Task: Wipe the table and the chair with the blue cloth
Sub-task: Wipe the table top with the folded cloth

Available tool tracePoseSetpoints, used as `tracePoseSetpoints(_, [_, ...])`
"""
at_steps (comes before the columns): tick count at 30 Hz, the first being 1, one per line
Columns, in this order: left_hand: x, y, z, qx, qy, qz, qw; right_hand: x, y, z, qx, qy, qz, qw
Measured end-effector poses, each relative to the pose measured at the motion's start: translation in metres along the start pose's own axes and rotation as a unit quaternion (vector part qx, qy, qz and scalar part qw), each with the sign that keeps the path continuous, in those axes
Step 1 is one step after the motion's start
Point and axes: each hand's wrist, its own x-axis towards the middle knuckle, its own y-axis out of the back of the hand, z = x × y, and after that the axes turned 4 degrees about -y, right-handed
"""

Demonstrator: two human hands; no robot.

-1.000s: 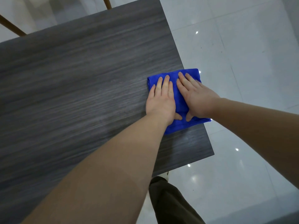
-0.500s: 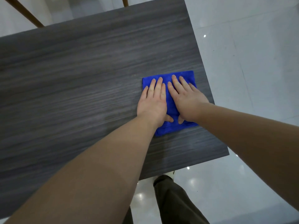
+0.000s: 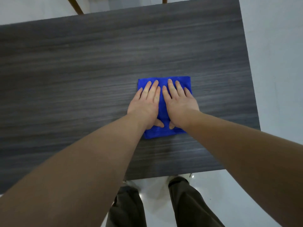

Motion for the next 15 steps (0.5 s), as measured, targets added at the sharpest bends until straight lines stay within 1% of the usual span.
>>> tracePoseSetpoints(7, [-0.032, -0.023, -0.052, 0.001, 0.021, -0.014, 1.000, 0.005, 0.015, -0.061, 0.005, 0.033, 0.003, 0.999])
tracePoseSetpoints(15, [-0.057, -0.038, -0.100, -0.004, 0.025, -0.009, 1.000, 0.013, 0.028, -0.117, -0.007, 0.033, 0.003, 0.999])
